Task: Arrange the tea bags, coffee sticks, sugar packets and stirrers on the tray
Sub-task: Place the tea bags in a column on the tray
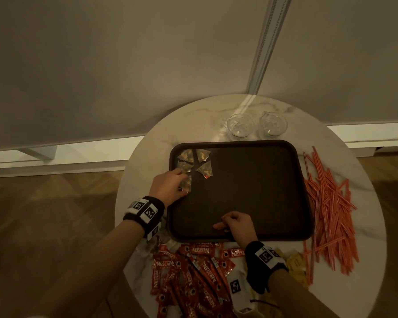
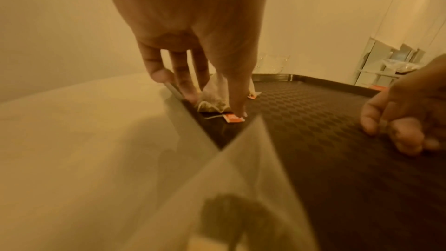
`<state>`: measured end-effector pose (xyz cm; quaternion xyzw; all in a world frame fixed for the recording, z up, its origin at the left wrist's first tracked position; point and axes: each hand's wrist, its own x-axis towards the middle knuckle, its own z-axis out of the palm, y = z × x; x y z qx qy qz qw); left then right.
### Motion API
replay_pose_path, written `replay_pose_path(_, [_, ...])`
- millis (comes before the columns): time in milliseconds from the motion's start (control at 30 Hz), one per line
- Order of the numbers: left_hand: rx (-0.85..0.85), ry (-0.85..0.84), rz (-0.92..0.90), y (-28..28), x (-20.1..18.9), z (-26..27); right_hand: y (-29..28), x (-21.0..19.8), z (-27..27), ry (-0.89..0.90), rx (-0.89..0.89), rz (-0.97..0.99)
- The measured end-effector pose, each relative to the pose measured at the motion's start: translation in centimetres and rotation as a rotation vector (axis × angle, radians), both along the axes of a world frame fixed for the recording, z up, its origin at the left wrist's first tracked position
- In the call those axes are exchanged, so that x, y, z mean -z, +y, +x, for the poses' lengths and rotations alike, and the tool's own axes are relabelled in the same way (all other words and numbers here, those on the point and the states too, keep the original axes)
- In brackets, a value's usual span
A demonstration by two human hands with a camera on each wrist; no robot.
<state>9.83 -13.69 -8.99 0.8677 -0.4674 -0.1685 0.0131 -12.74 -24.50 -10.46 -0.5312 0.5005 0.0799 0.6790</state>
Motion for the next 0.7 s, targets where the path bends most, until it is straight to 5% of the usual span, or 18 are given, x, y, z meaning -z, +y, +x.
replay_pose_path(267, [0.132,-0.001,-0.134,0.6,-0.9,0.7,0.1,-0.1,-0.1,0.012,-0.003,-0.009])
replay_pose_path(467, [0.253,-0.039,0.106,1.1,-1.0,0.4,0.2,0.2,-0.1,0.009,-0.014,-0.027])
replay_pose_path(700, [0.212,-0.030,0.093,-0.4,-0.1,-0.1,0.2,0.0,-0.1,0.000,-0.013,-0.040])
